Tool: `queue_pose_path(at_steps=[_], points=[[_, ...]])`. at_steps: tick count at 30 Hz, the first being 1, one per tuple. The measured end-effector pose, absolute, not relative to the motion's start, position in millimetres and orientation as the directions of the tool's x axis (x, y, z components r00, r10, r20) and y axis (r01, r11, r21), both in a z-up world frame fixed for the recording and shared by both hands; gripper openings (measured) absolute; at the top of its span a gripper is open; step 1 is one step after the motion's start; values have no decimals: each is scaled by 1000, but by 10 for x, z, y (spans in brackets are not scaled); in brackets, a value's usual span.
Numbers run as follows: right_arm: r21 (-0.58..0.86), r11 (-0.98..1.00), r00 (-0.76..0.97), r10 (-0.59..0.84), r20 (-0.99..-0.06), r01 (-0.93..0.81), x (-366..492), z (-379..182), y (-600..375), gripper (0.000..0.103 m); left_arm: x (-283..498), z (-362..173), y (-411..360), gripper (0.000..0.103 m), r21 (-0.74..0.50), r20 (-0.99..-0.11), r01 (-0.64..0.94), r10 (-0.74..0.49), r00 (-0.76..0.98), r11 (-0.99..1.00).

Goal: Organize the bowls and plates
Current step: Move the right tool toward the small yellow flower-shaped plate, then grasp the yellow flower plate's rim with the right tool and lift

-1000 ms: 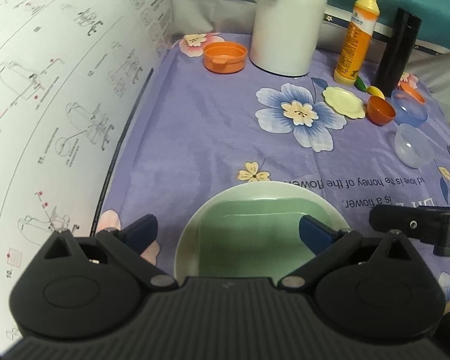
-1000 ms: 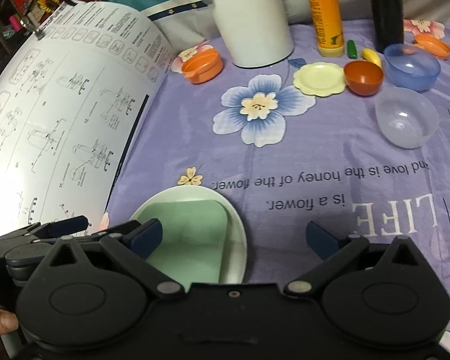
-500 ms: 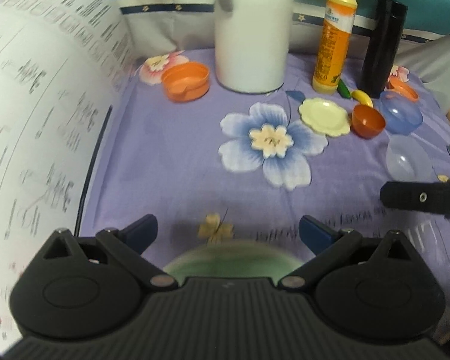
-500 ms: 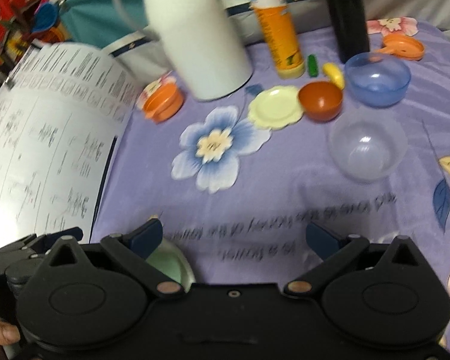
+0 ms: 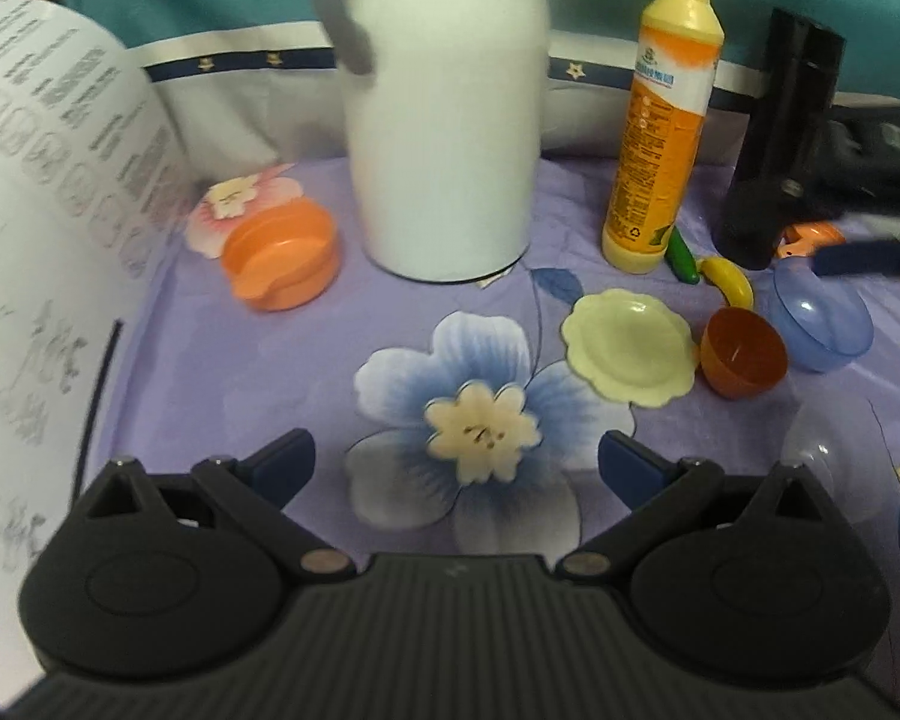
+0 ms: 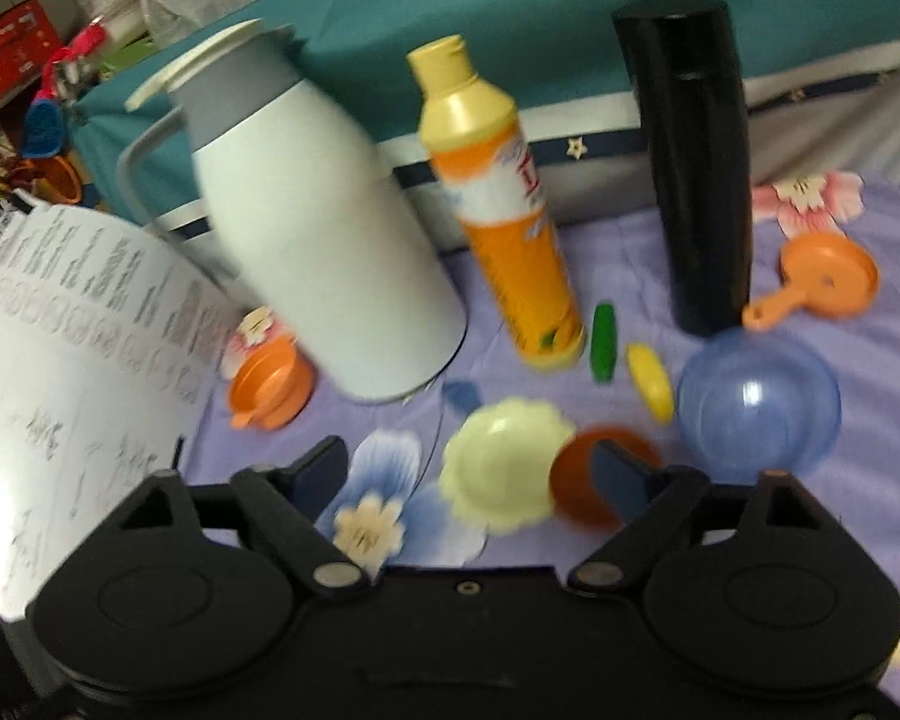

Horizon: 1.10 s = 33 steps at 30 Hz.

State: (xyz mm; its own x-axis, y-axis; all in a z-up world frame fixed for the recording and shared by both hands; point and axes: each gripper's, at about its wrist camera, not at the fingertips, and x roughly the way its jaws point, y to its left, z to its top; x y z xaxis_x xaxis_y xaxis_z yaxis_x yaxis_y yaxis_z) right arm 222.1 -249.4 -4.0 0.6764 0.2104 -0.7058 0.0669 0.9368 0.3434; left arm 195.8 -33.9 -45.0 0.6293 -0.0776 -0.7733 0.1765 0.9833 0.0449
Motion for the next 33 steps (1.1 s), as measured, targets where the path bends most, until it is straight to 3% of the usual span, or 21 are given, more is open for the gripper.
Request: queue_pose_path(at_steps=[5,7,23,28,30,33], points=[[285,957,605,193,-772,58,2740,-327,-2549,51,2197,-660,-538,103,32,-784,199,-99,612,979],[291,955,565,212,-797,52,2898,-469,-2563,44,2259,-737,-603,103,24,-789,210,-111,604,977],[256,967,413,226,-882,17,3330,-1109,-2468,40,2539,-1129,-924,100,-32,-826,292,-189,531,956],[301,954,388,283,-877,-16,3299,-1095,-2242,39,2565,-1123,-661,87,-72,-822,258,-204,531,963],[313,949,379,304,-874,-37,3281,-1113,-2105,39,2550,-1105,-547,78,-81,-820,256,-210,533,963],[305,950,386,308,-870,-72,3183,-1113,-1891,39,2496,-1083,-397,56,-78,-816,259,-210,538,963]])
